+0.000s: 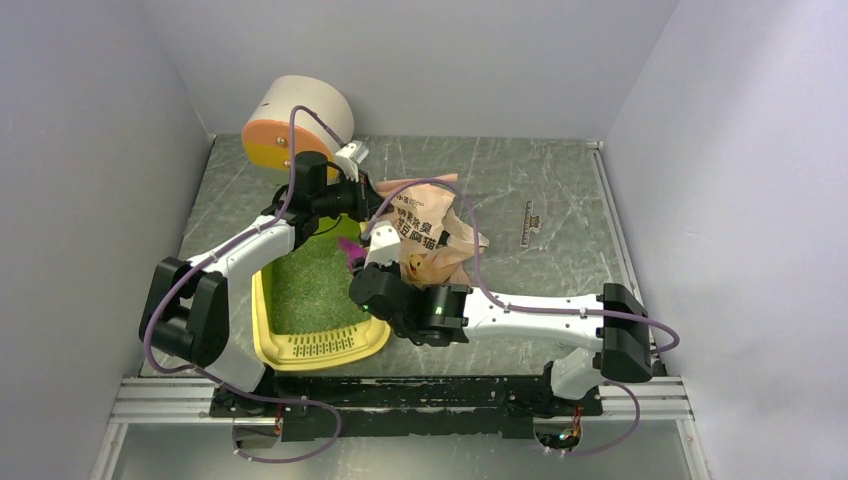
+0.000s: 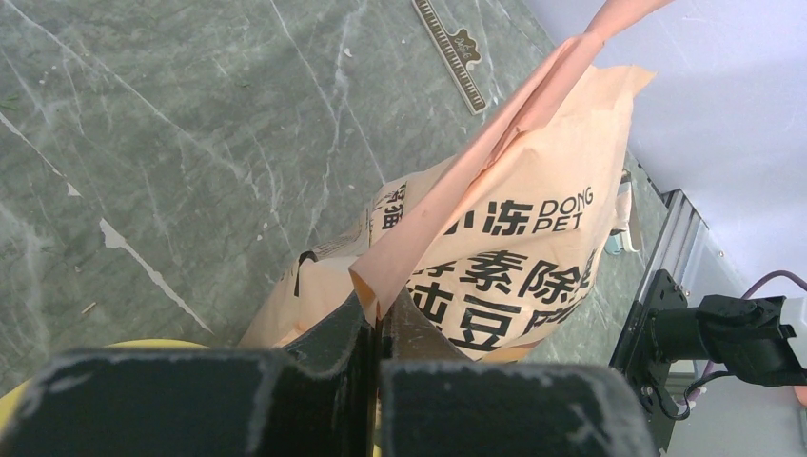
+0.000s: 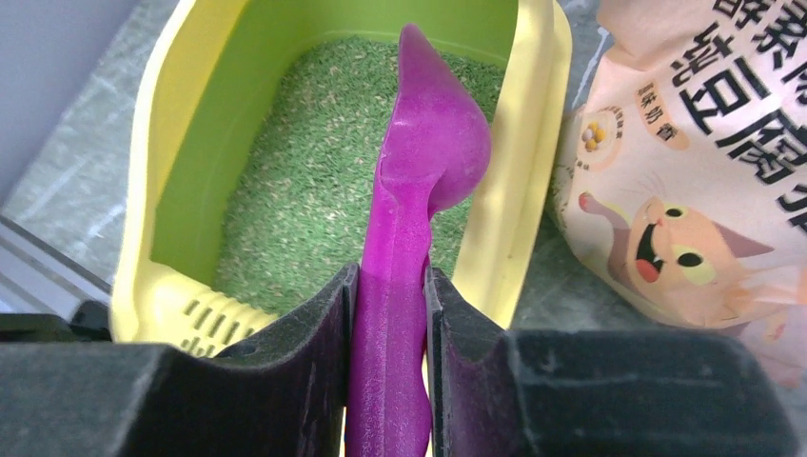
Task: Fill the litter box with clean litter
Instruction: Pour the cat litter into the litter box.
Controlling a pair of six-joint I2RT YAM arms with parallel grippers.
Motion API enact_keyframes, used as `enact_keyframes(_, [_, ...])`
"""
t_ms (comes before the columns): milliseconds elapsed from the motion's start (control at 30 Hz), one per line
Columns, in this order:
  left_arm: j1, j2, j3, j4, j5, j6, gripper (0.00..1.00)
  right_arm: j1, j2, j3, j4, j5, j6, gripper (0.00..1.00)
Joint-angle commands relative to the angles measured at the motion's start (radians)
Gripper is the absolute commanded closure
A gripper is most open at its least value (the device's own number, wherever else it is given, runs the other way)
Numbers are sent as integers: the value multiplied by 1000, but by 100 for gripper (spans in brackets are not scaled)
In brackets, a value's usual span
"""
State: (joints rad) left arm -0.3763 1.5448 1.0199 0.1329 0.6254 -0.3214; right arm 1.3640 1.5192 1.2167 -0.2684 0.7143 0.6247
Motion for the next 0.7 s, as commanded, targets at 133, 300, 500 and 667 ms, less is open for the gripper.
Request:
enact_keyframes(133, [7, -21, 13, -24, 4, 8, 95, 46, 31, 77, -65, 40, -308, 100])
enact_keyframes(300, [7, -27, 14, -36, -3, 12, 95, 126, 89, 95, -35, 149, -521, 100])
enact_keyframes(500, [7, -35, 17, -44, -6, 15, 95, 151, 92, 93, -11, 199, -569, 100])
enact_keyframes(667, [7, -41, 13, -42, 14, 23, 95, 151, -32, 35, 6, 89, -489, 100])
